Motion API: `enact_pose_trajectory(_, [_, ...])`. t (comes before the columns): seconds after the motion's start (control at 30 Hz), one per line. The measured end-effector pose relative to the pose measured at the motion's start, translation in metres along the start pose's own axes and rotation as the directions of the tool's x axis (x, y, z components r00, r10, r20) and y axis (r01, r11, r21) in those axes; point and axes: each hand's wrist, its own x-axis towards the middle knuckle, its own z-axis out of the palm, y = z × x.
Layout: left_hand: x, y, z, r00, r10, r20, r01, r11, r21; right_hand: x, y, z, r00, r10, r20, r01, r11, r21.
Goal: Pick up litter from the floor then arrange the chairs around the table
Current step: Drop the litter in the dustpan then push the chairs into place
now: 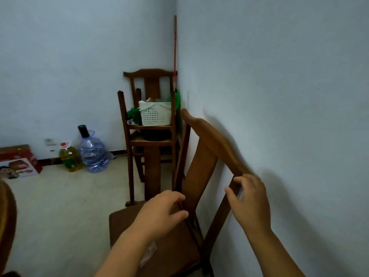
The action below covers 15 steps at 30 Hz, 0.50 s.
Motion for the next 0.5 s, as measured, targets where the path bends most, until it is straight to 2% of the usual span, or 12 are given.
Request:
enact_pose_trajectory(0.13, [0.068,0.010,-0.002,0.982,0.144,0.121,-0.147,0.989,0.010,0.025,0.001,0.010,0.996,0.073,-0.052,-0.076,0.996,-0.054])
enact_pose_trajectory(0.27, [0.120,0.031,0.002,0.944,0.292,0.153,-0.298,0.954,0.020,0.036,0.003,0.010,0.987,0.147,-0.070,-0.152,0.986,-0.076])
enact_pose_trajectory(0.37, [0.149,0.046,0.011,0.919,0.367,0.147,-0.372,0.928,0.010,0.036,0.008,0.008,0.984,0.162,-0.072,-0.166,0.984,-0.063])
enact_pose_trajectory(0.5, [0.182,0.061,0.026,0.869,0.490,0.071,-0.495,0.862,0.111,0.035,0.017,0.009,0.991,0.120,-0.051,-0.124,0.990,-0.067])
